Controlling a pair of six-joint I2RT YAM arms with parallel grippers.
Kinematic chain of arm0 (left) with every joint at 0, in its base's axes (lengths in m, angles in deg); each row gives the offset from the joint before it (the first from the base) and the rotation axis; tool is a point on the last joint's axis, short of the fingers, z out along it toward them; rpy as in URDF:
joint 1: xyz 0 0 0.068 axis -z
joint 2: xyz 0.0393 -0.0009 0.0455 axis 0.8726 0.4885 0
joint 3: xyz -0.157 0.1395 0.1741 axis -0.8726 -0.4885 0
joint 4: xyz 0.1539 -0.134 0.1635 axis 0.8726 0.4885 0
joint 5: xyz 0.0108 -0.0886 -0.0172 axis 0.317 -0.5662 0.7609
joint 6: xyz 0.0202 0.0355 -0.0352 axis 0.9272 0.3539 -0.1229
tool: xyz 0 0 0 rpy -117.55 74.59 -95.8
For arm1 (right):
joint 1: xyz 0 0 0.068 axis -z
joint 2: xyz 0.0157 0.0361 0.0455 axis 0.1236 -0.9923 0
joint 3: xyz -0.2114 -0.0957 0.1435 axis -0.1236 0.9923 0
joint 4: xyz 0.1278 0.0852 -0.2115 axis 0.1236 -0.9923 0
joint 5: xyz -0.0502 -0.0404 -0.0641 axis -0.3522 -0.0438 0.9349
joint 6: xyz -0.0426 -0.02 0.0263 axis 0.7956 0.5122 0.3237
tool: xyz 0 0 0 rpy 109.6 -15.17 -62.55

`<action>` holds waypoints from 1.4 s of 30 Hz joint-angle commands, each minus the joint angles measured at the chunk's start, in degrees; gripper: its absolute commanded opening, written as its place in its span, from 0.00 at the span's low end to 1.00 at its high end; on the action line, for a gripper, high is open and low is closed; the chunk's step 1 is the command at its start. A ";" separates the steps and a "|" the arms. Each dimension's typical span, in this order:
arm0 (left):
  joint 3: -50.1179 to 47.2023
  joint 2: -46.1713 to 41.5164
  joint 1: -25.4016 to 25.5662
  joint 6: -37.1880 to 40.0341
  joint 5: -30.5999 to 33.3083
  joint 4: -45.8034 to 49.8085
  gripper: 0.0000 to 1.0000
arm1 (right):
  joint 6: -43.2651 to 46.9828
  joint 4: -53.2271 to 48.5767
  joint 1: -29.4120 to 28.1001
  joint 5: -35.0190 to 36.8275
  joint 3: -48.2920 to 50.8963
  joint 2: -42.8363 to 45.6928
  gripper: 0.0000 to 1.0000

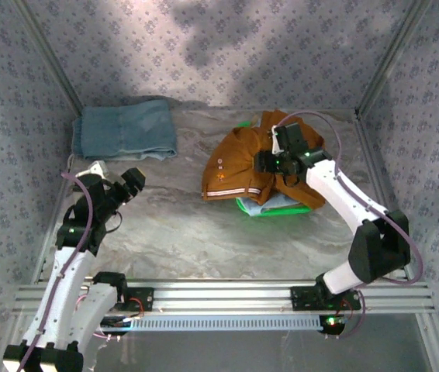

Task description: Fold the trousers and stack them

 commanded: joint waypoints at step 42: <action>7.96 -7.44 4.53 -8.15 27.31 15.30 0.93 | 9.69 -2.86 -35.64 18.43 -22.54 -4.19 0.98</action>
